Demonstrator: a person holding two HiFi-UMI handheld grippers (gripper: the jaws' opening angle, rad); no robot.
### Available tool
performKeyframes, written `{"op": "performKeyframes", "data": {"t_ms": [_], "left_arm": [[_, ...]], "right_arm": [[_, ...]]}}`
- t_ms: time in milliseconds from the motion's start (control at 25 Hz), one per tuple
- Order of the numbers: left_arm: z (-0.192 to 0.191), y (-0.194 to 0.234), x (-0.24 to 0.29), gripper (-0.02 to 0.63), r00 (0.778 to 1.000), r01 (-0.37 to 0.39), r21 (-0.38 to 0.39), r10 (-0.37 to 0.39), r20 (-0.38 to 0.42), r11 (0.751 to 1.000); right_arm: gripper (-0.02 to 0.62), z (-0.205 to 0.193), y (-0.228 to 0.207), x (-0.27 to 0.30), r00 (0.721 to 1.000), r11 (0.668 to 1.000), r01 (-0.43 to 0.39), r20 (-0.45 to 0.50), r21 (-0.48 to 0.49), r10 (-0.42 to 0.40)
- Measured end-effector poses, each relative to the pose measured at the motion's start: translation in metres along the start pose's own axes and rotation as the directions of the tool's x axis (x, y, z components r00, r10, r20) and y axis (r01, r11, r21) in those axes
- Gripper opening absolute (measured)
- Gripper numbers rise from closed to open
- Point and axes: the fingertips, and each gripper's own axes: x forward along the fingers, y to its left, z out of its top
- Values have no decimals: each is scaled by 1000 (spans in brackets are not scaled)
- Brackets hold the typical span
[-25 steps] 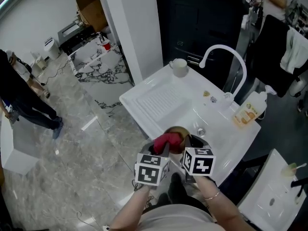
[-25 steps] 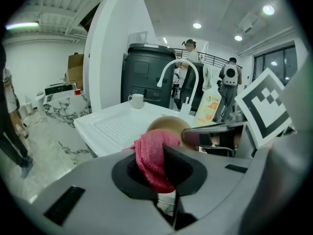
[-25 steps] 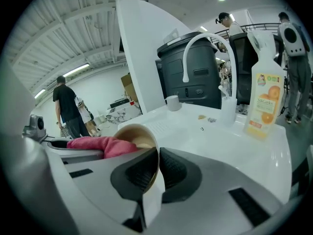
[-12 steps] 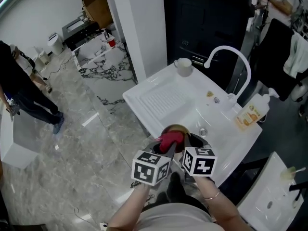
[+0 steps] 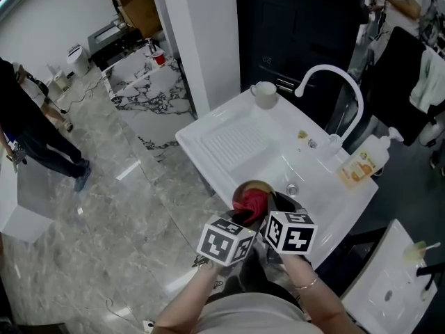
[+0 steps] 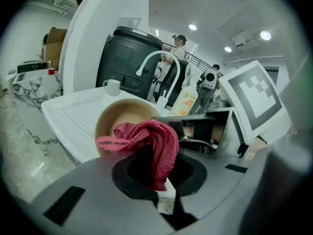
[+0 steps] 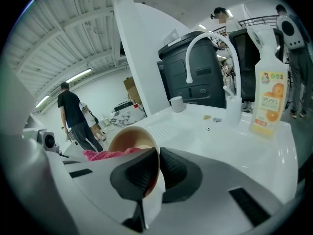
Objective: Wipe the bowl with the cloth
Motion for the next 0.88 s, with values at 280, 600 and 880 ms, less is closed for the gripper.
{"op": "performKeyframes", "data": {"t_ms": [280,600,880], "left_arm": [[-12,8,-9,46,999,-42,35,42,-16,999],[-18,27,-23,46,993,-114,30,114,9,993],[-16,40,-33,46,985,-168,31,167,29,985]], "right_arm": [[28,-6,-7,2,1000,998,5,-17,57,-4],[28,-10,-17,3,1000,994,21,-22,108,-19],[26,-11,-19,3,999,992,23,-28,127,-19]]}}
